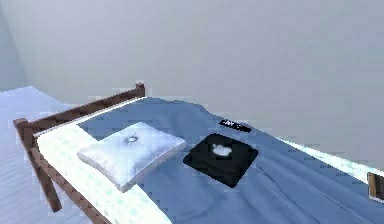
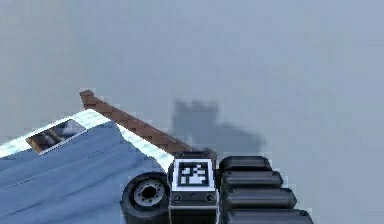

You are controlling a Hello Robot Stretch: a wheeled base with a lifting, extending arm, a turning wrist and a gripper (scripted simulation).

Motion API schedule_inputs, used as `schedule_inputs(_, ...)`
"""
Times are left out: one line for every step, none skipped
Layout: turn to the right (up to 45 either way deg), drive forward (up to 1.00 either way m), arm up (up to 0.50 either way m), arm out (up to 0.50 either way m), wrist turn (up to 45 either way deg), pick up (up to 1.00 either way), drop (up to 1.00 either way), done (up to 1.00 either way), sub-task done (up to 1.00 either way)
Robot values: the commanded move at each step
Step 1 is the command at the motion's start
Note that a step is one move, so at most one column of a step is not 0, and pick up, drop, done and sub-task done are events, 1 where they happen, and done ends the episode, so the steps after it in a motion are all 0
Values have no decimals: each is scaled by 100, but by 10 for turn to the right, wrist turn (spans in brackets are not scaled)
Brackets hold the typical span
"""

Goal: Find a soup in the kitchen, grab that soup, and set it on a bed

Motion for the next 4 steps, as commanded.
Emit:
schedule_inputs(-450, 0, 0, 0, 0, 0, 0, 0, 0)
schedule_inputs(-450, 0, 0, 0, 0, 0, 0, 0, 0)
schedule_inputs(-450, 0, 0, 0, 0, 0, 0, 0, 0)
schedule_inputs(450, 0, 0, 0, 0, 0, 0, 0, 0)
